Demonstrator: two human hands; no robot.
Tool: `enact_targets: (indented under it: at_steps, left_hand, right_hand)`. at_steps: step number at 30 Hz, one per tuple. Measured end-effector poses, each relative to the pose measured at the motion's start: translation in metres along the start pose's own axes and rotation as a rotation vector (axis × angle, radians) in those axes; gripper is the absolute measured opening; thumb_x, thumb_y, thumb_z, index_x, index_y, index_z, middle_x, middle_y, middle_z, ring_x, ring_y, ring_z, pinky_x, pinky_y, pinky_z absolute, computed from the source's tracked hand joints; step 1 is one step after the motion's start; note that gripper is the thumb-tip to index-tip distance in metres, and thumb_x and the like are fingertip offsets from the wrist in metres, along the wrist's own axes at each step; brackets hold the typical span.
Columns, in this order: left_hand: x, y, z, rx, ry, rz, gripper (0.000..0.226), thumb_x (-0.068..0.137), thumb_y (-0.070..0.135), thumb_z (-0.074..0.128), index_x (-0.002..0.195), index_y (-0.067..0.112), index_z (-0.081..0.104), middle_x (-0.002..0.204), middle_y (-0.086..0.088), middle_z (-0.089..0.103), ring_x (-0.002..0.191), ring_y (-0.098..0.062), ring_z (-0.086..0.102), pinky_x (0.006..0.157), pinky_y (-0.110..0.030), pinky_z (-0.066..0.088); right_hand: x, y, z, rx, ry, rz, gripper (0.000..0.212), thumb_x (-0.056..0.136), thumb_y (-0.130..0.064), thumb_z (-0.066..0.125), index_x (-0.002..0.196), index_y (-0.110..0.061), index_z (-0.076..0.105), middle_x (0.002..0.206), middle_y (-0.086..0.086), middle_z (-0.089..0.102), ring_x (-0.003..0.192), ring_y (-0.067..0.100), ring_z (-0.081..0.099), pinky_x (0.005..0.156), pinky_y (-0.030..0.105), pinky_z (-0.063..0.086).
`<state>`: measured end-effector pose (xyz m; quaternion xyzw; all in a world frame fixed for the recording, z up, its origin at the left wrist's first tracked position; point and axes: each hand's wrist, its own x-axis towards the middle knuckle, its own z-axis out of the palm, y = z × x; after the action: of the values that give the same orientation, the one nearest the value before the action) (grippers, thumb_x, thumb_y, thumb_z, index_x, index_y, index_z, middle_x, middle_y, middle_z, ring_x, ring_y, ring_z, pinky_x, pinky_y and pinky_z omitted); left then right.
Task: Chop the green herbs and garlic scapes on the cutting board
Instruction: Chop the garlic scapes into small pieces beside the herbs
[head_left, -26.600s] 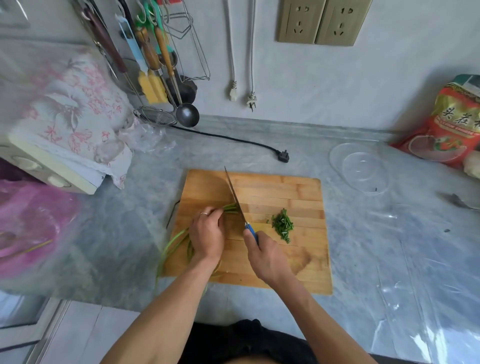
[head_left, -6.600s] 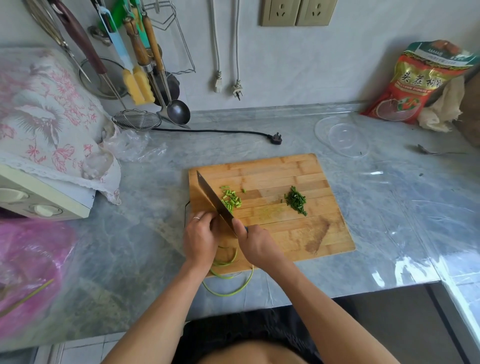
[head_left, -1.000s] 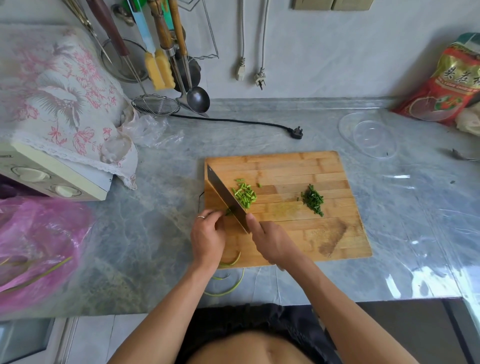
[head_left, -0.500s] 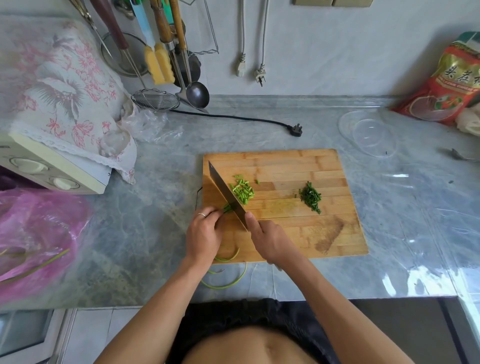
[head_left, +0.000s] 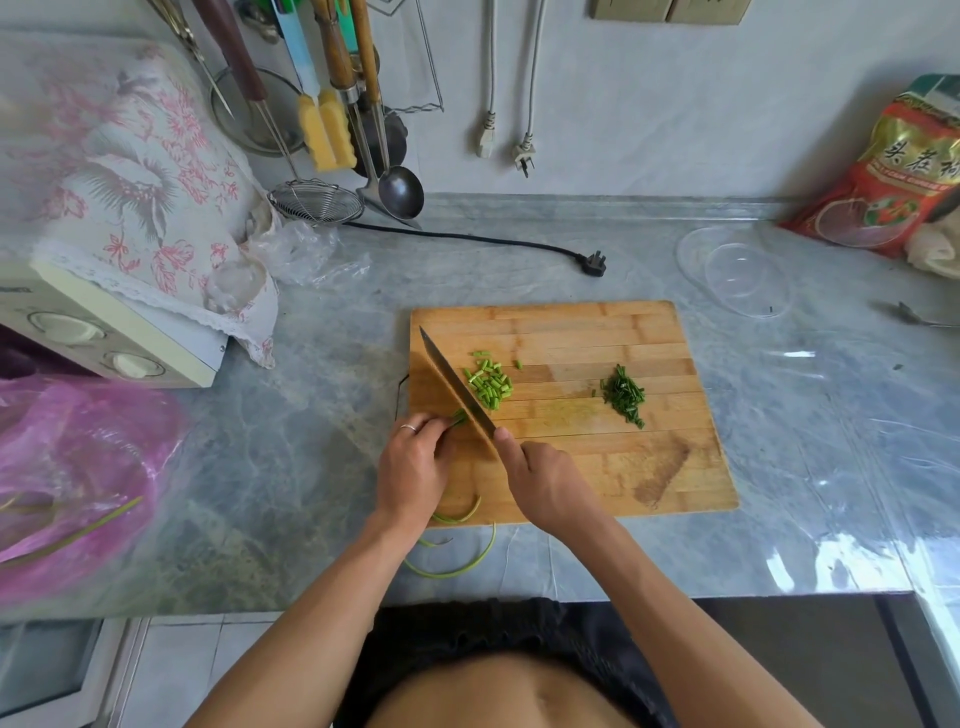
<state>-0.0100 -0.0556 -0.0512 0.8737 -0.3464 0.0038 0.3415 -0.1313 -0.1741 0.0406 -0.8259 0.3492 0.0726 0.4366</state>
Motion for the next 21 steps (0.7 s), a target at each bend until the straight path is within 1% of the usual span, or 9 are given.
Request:
enact_targets:
  at_steps: [4, 7, 8, 10, 13, 15, 17, 19, 21]
  left_hand:
    - [0.001, 0.002, 0.002, -0.028, 0.019, -0.054, 0.014, 0.084, 0.008, 0.073, 0.098, 0.011, 0.076, 0.091, -0.006, 0.07, 0.084, -0.028, 0.065, 0.064, -0.039, 0.055]
    - [0.001, 0.005, 0.002, -0.047, 0.011, -0.076, 0.016, 0.084, 0.008, 0.072, 0.098, 0.013, 0.076, 0.092, -0.006, 0.07, 0.084, -0.028, 0.065, 0.065, -0.037, 0.054]
    - [0.001, 0.004, 0.002, -0.047, 0.01, -0.072, 0.015, 0.085, 0.009, 0.07, 0.098, 0.013, 0.076, 0.093, -0.006, 0.07, 0.085, -0.029, 0.064, 0.066, -0.037, 0.054]
    - [0.0, 0.003, 0.003, -0.059, 0.004, -0.067, 0.018, 0.088, 0.018, 0.062, 0.099, 0.013, 0.075, 0.094, -0.006, 0.07, 0.086, -0.028, 0.064, 0.067, -0.037, 0.054]
    - [0.0, 0.004, 0.004, -0.07, 0.007, -0.071, 0.031, 0.088, 0.03, 0.051, 0.098, 0.014, 0.075, 0.094, -0.006, 0.069, 0.086, -0.027, 0.065, 0.066, -0.038, 0.054]
    - [0.001, 0.004, 0.004, -0.06, 0.006, -0.08, 0.026, 0.089, 0.025, 0.055, 0.098, 0.013, 0.075, 0.094, -0.007, 0.069, 0.085, -0.027, 0.065, 0.066, -0.037, 0.054]
    - [-0.001, 0.004, 0.003, -0.056, 0.012, -0.084, 0.015, 0.087, 0.013, 0.066, 0.098, 0.011, 0.075, 0.094, -0.007, 0.068, 0.086, -0.028, 0.064, 0.067, -0.036, 0.053]
    - [0.001, 0.003, 0.005, -0.057, -0.001, -0.09, 0.014, 0.085, 0.007, 0.07, 0.098, 0.01, 0.075, 0.095, -0.007, 0.068, 0.087, -0.028, 0.064, 0.067, -0.036, 0.053]
    - [-0.001, 0.003, 0.004, -0.055, 0.002, -0.09, 0.014, 0.085, 0.007, 0.07, 0.098, 0.011, 0.074, 0.096, -0.006, 0.068, 0.088, -0.026, 0.064, 0.067, -0.037, 0.054]
  right_hand:
    - [-0.008, -0.003, 0.003, -0.08, -0.032, 0.022, 0.065, 0.098, -0.059, 0.02, 0.081, -0.007, 0.054, 0.067, 0.008, 0.052, 0.065, 0.025, 0.048, 0.065, 0.035, 0.039]
    - [-0.012, -0.005, 0.007, -0.08, -0.015, -0.027, 0.06, 0.1, -0.054, 0.029, 0.067, -0.007, 0.044, 0.059, 0.007, 0.043, 0.056, 0.024, 0.042, 0.059, 0.044, 0.042]
    - [-0.012, -0.004, 0.008, -0.076, 0.002, -0.036, 0.059, 0.1, -0.054, 0.03, 0.063, -0.008, 0.04, 0.057, 0.007, 0.042, 0.053, 0.023, 0.04, 0.056, 0.044, 0.041]
    - [-0.013, -0.003, 0.011, -0.063, 0.034, -0.02, 0.06, 0.099, -0.056, 0.031, 0.06, -0.01, 0.038, 0.054, 0.005, 0.042, 0.05, 0.021, 0.039, 0.049, 0.036, 0.034]
    - [-0.014, -0.003, 0.012, -0.073, 0.048, -0.01, 0.061, 0.098, -0.059, 0.03, 0.061, -0.011, 0.04, 0.055, 0.003, 0.044, 0.05, 0.019, 0.04, 0.048, 0.033, 0.031]
    - [-0.014, -0.002, 0.011, -0.087, 0.052, -0.008, 0.061, 0.097, -0.061, 0.028, 0.062, -0.012, 0.04, 0.055, 0.003, 0.044, 0.05, 0.019, 0.041, 0.048, 0.032, 0.03]
    - [-0.015, -0.002, 0.01, -0.09, 0.045, -0.016, 0.062, 0.096, -0.062, 0.027, 0.062, -0.012, 0.039, 0.054, 0.003, 0.043, 0.049, 0.02, 0.04, 0.047, 0.033, 0.031]
    - [-0.012, -0.002, 0.009, -0.094, 0.031, -0.019, 0.063, 0.095, -0.063, 0.025, 0.061, -0.012, 0.039, 0.054, 0.003, 0.042, 0.048, 0.02, 0.04, 0.047, 0.033, 0.031]
    - [-0.014, -0.005, 0.009, -0.102, 0.023, -0.023, 0.062, 0.097, -0.06, 0.026, 0.061, -0.011, 0.039, 0.054, 0.004, 0.043, 0.049, 0.021, 0.039, 0.047, 0.033, 0.03]
